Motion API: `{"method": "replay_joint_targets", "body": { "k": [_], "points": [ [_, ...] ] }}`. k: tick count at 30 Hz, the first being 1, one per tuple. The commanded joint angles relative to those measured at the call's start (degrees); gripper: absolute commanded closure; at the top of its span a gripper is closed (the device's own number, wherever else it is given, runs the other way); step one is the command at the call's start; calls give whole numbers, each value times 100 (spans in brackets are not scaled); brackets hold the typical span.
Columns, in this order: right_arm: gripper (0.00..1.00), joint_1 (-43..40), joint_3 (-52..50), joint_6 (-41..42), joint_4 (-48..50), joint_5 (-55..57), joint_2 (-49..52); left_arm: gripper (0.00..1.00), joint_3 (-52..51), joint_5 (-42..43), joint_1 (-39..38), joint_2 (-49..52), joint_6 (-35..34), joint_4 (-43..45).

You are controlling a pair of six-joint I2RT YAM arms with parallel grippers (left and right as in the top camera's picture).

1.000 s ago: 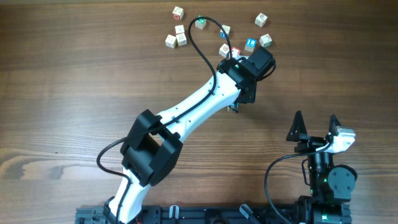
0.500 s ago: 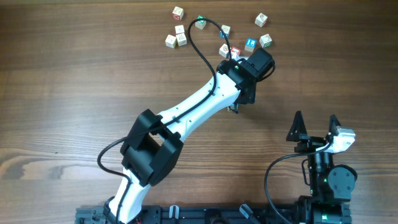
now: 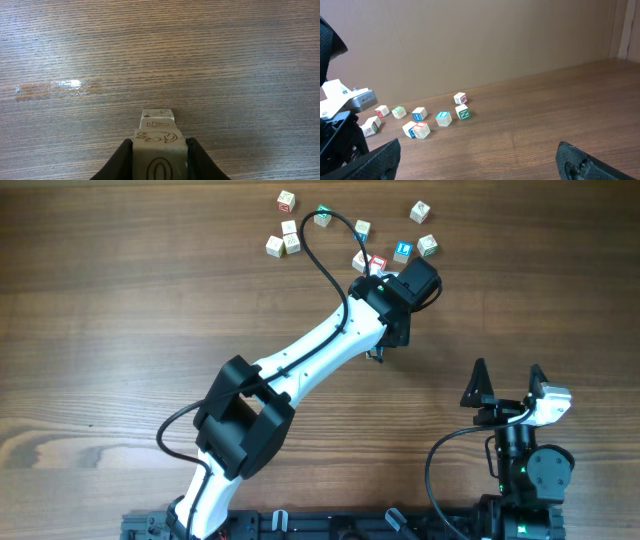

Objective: Form a tower
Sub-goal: 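Lower the cream block with the left gripper onto the stack top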

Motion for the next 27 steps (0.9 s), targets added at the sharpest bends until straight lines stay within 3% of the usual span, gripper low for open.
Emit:
{"method": "replay_joint_targets", "body": {
  "k": [1, 22, 27],
  "points": [
    [0, 24, -7, 37, 15, -87, -35, 76, -68, -98, -35, -22, -83, -2],
    [0, 24, -7, 35, 15, -87, -35, 75, -68, -74, -35, -22, -76, -50],
    [0, 24, -7, 35, 15, -87, -35, 69, -68, -74, -35, -22, -76, -66]
  ]
}}
